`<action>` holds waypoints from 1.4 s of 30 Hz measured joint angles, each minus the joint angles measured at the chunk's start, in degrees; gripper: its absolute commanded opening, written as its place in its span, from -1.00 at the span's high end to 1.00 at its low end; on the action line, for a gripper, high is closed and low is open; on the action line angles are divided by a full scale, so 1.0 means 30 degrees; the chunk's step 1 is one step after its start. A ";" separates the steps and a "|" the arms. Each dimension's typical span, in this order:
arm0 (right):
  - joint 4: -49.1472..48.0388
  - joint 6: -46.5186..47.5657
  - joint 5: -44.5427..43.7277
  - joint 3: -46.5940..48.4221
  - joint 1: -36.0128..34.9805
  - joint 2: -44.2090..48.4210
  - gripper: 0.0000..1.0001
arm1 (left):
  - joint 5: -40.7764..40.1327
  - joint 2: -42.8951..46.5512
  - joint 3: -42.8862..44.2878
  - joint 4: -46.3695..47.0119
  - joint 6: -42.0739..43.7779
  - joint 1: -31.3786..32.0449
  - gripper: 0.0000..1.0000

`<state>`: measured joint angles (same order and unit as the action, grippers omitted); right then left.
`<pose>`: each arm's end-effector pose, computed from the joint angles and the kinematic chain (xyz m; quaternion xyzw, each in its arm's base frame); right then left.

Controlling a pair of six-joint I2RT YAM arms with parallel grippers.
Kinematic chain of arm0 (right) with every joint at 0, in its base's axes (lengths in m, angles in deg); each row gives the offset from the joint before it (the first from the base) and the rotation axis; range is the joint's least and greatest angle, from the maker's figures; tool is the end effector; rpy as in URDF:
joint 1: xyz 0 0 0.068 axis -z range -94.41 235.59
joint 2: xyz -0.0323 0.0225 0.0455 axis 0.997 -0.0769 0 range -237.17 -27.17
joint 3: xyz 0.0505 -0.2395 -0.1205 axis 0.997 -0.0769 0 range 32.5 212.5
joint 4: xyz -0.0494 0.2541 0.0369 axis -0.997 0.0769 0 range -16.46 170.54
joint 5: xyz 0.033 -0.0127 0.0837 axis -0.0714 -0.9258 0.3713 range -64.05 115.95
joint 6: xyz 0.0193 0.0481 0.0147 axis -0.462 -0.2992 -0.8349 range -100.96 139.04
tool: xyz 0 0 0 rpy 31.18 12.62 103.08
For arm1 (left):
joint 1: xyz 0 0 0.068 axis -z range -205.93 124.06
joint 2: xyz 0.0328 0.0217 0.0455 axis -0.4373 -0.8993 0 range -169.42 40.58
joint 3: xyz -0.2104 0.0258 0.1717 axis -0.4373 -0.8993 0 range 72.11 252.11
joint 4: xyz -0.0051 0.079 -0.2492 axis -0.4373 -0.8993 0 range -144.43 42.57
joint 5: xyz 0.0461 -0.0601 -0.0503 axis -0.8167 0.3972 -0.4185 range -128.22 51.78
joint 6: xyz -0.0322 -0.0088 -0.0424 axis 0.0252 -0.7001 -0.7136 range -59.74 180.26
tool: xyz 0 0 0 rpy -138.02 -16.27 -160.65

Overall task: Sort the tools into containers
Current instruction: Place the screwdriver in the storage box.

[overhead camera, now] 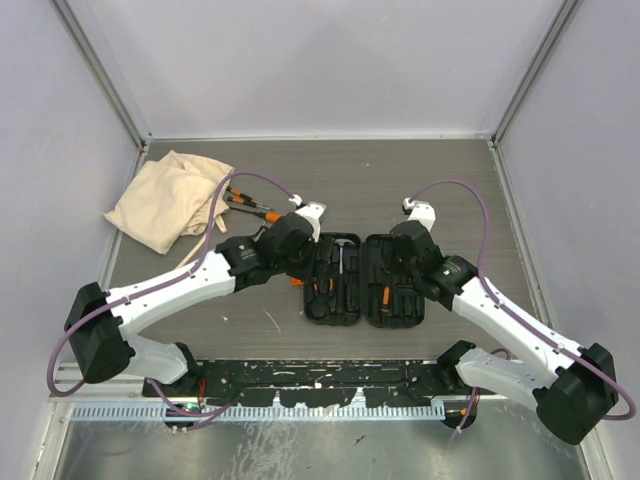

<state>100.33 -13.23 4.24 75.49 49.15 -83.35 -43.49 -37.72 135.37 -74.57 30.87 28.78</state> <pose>0.1745 0.1126 0.2665 0.0472 0.8924 0.0934 0.4391 0.1758 -0.2428 0.2928 0.1820 0.8951 -0.2399 0.3288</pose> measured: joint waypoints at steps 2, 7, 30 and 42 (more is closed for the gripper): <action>0.0401 0.0568 0.0452 0.0000 0.0459 -0.0474 0.99 | -0.0044 -0.0146 0.0080 -0.0138 -0.0029 0.0000 -0.33; 0.0634 0.1545 0.1800 0.0000 0.1508 -0.1559 0.99 | -0.0117 -0.0357 0.0160 -0.0211 -0.0240 0.0000 -0.33; -0.2361 0.1180 0.5646 -0.1348 0.2157 -0.4707 0.92 | 0.0036 -0.0787 0.0175 -0.0189 -0.0947 0.0000 -0.25; -0.4211 0.0481 0.5654 -0.2288 0.2193 -0.5515 0.66 | 0.0051 -0.0787 0.0175 -0.0189 -0.1064 0.0000 -0.25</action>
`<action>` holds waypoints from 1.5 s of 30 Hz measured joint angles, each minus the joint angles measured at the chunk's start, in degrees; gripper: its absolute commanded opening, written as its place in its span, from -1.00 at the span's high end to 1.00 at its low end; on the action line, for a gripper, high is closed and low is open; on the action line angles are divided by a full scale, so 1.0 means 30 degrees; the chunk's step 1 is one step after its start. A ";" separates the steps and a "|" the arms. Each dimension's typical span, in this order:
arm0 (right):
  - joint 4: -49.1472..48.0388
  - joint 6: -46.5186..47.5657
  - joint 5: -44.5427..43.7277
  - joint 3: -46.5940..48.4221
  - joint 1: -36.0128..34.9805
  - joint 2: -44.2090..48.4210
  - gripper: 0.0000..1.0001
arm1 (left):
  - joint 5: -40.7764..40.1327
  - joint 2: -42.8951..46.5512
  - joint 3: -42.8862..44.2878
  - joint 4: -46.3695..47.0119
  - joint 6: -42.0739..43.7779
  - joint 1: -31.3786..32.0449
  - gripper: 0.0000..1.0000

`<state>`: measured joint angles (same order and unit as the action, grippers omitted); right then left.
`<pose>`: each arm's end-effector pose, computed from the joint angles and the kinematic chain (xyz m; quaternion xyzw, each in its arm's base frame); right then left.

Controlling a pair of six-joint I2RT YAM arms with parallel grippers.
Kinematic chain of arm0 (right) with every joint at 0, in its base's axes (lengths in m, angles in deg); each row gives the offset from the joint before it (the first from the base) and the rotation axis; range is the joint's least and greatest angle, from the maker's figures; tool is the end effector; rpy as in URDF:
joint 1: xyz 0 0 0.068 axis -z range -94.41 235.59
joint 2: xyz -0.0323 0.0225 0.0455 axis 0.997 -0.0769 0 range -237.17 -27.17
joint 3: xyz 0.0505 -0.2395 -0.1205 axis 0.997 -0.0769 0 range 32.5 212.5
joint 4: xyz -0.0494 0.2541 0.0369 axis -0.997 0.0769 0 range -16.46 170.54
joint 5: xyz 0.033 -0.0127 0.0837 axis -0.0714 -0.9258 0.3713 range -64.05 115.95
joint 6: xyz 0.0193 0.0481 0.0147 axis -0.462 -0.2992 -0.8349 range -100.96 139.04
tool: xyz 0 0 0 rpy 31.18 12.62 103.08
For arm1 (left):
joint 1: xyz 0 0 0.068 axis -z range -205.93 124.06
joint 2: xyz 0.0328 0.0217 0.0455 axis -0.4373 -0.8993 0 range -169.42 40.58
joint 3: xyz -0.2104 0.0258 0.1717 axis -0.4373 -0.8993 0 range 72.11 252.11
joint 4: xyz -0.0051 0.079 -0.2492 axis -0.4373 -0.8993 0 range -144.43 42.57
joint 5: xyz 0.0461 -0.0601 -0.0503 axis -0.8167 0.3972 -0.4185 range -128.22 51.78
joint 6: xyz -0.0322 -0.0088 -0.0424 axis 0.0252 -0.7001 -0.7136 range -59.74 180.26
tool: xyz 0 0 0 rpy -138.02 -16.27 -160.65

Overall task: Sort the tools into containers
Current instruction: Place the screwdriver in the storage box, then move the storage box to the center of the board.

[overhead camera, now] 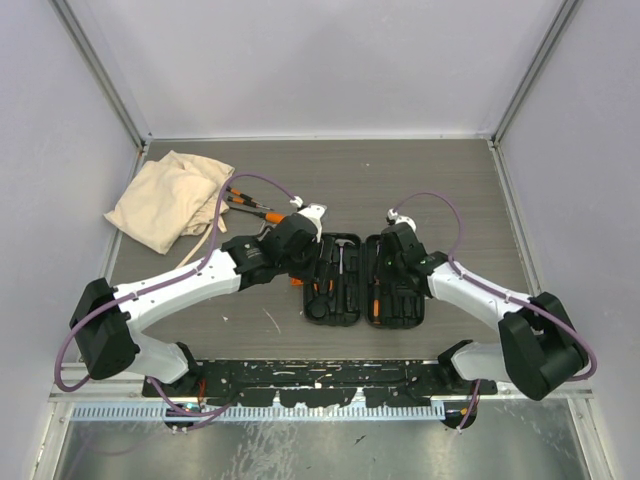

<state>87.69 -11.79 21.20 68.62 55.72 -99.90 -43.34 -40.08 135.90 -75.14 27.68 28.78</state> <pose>0.2124 0.1187 0.1829 0.0218 0.9410 0.1358 0.3092 0.1799 -0.2487 0.2834 0.1600 0.9077 -0.2363 0.3076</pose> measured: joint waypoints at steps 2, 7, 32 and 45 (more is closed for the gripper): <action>-0.0160 -0.0066 0.0066 0.0000 0.0000 -0.0248 0.50 | 0.0000 0.0000 0.0000 0.0000 0.0000 0.0000 -0.25; -0.0291 0.0022 0.0197 -0.0007 0.0000 -0.0474 0.31 | 0.0007 0.0000 -0.0007 0.0000 -0.0007 0.0000 -0.25; 0.3628 0.1851 -0.4233 0.0087 0.3133 0.2681 -0.04 | -0.0015 -0.0481 0.0255 -0.0197 0.0226 0.0000 -0.25; 0.3279 0.2681 -0.3191 0.1005 0.5304 0.0066 -0.30 | -0.0313 -0.0168 0.0627 -0.1311 0.0787 -0.0007 -0.26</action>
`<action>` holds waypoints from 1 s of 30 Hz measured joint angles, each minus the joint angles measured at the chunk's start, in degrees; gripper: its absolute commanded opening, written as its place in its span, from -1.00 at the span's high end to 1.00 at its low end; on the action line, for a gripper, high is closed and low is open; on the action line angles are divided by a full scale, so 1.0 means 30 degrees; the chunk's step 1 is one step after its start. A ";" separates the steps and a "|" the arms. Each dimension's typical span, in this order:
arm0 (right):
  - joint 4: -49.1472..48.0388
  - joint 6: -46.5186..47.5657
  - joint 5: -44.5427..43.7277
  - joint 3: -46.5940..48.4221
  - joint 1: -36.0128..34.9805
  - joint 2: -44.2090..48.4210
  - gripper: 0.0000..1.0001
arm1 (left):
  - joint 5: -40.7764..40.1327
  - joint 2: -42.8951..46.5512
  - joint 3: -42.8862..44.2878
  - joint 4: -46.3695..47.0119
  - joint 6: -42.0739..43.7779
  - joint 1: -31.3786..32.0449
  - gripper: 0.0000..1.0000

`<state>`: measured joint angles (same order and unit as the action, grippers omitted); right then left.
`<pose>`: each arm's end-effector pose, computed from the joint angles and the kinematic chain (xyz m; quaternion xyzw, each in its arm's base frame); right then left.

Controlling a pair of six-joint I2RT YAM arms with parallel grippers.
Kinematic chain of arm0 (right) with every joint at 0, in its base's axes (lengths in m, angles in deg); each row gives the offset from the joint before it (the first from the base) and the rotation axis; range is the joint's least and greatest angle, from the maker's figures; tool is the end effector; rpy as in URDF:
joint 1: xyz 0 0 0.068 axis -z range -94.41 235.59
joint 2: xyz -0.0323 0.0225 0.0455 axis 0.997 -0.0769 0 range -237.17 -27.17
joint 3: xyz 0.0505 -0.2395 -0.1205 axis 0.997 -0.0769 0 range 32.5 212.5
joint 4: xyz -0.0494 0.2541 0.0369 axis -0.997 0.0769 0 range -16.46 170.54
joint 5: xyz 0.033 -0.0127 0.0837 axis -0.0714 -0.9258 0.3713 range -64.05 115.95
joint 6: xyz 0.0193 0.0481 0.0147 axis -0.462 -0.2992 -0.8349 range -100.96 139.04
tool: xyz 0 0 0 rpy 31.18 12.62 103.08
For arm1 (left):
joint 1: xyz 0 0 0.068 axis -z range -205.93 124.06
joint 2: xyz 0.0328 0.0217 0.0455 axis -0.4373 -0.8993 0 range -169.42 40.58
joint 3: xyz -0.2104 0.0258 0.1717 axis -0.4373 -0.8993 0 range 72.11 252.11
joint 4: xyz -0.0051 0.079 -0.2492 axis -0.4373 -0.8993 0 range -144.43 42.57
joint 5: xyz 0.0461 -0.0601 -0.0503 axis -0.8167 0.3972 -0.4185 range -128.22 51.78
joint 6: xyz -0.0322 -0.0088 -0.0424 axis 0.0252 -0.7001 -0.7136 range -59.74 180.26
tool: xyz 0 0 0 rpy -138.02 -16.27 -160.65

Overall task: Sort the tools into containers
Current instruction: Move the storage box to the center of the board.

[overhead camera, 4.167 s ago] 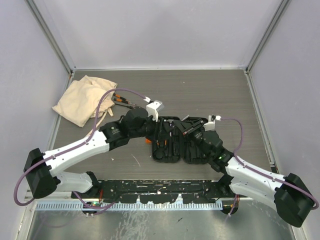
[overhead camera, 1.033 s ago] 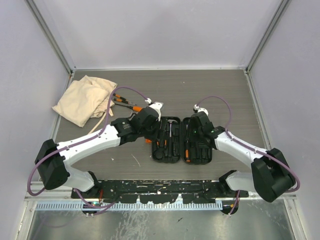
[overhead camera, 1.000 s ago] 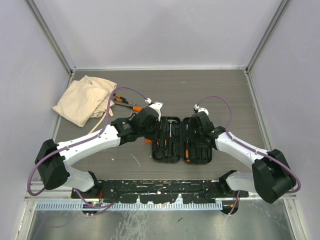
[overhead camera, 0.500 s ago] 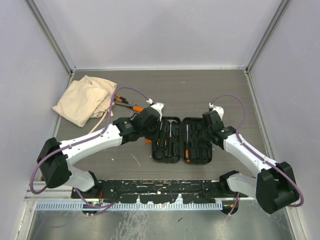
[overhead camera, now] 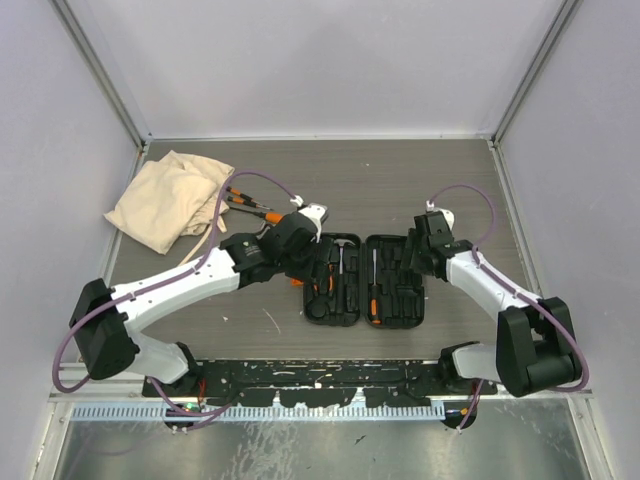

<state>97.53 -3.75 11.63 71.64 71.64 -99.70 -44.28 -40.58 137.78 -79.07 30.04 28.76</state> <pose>0.2319 0.0486 0.1892 0.1083 0.9468 -0.0258 0.3021 0.1799 -0.2475 0.2865 0.1782 0.9125 -0.2100 0.3025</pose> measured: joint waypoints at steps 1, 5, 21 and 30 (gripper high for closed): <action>-0.0153 0.0073 0.0481 0.0036 0.0029 -0.0342 -0.29 | -0.0007 0.0124 0.0000 -0.0066 0.0044 0.0000 -0.26; -0.0517 0.0299 0.1698 0.0189 0.0036 -0.0860 -0.22 | -0.0117 0.0721 0.0000 -0.0379 0.0328 -0.0007 -0.26; -0.2419 0.0845 0.5348 -0.0627 -0.0539 -0.0736 -0.11 | -0.0321 0.1056 -0.0510 -0.0561 0.0211 -0.0007 -0.25; -0.3475 0.0168 0.5399 0.0481 -0.4306 -0.2725 -0.17 | -0.0976 0.1290 -0.0619 -0.0991 0.0189 -0.0007 -0.27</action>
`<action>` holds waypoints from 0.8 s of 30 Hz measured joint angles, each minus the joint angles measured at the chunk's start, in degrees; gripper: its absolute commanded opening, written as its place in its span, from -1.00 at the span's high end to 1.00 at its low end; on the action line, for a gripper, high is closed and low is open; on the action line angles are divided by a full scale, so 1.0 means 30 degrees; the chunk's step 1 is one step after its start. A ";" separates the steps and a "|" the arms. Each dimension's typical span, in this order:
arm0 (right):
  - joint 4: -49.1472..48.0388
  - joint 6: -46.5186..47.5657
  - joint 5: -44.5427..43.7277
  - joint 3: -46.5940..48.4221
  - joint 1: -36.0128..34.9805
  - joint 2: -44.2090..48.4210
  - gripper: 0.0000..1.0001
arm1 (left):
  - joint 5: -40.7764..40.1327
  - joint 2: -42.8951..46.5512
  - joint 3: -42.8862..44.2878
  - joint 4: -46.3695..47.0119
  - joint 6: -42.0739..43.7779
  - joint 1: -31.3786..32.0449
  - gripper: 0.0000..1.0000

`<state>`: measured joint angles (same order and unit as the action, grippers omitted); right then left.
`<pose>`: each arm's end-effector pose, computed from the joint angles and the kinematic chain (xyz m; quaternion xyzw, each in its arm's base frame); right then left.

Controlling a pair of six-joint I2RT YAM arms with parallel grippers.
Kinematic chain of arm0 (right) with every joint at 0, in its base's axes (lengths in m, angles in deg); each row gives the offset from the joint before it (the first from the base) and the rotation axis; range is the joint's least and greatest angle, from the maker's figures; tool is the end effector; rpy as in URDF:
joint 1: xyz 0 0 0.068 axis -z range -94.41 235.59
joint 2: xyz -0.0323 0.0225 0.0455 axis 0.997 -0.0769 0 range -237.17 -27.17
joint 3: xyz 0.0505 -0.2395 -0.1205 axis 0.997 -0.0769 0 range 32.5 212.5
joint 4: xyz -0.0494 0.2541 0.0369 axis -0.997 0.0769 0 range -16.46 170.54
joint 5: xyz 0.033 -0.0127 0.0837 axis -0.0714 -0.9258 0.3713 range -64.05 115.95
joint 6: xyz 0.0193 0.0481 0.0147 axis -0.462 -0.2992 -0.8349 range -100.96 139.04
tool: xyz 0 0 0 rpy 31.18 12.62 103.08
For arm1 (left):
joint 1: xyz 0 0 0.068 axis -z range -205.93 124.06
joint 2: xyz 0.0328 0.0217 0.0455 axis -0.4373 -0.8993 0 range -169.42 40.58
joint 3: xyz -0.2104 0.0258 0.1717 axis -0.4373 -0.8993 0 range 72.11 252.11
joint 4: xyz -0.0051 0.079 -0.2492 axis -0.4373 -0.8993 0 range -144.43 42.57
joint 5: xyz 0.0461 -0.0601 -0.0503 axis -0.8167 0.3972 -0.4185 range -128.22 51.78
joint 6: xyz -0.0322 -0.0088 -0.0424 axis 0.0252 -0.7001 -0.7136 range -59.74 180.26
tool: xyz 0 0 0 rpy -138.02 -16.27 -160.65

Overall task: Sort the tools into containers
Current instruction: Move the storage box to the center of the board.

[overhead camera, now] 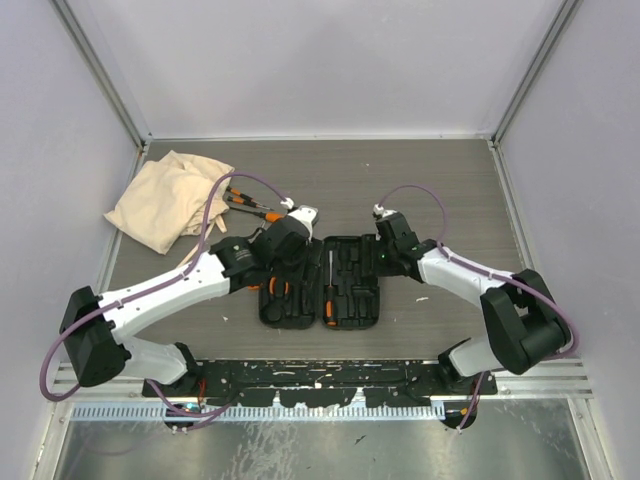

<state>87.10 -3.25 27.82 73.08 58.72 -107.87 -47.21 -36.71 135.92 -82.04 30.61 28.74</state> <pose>0.2387 0.1224 0.1737 -0.0431 0.9491 0.1437 0.2769 0.1705 -0.2310 0.2909 0.1744 0.9149 -0.1850 0.3134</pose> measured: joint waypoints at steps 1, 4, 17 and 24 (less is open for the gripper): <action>-0.0007 -0.0160 -0.0153 0.0233 -0.0240 -0.0226 -0.18 | -0.0138 0.0087 -0.0022 -0.0087 -0.0036 0.0000 -0.27; 0.0109 -0.0554 -0.1158 0.0423 -0.0481 -0.0146 -0.21 | -0.0466 0.0277 -0.0029 -0.0219 -0.0255 -0.0007 -0.28; 0.2608 -0.3555 -0.3687 -0.0117 -0.1093 0.4801 0.02 | -0.0656 -0.1413 0.0226 -0.0437 -0.0408 -0.0794 -0.25; 0.3155 -0.5340 -0.2288 -0.2149 -0.2004 0.5136 0.22 | -0.0335 -0.1785 0.0590 -0.0408 -0.0401 -0.0954 -0.24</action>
<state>96.57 -19.27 20.96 66.63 52.71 -92.46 -48.21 -42.07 137.69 -83.27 29.41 25.88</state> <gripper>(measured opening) 0.415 0.623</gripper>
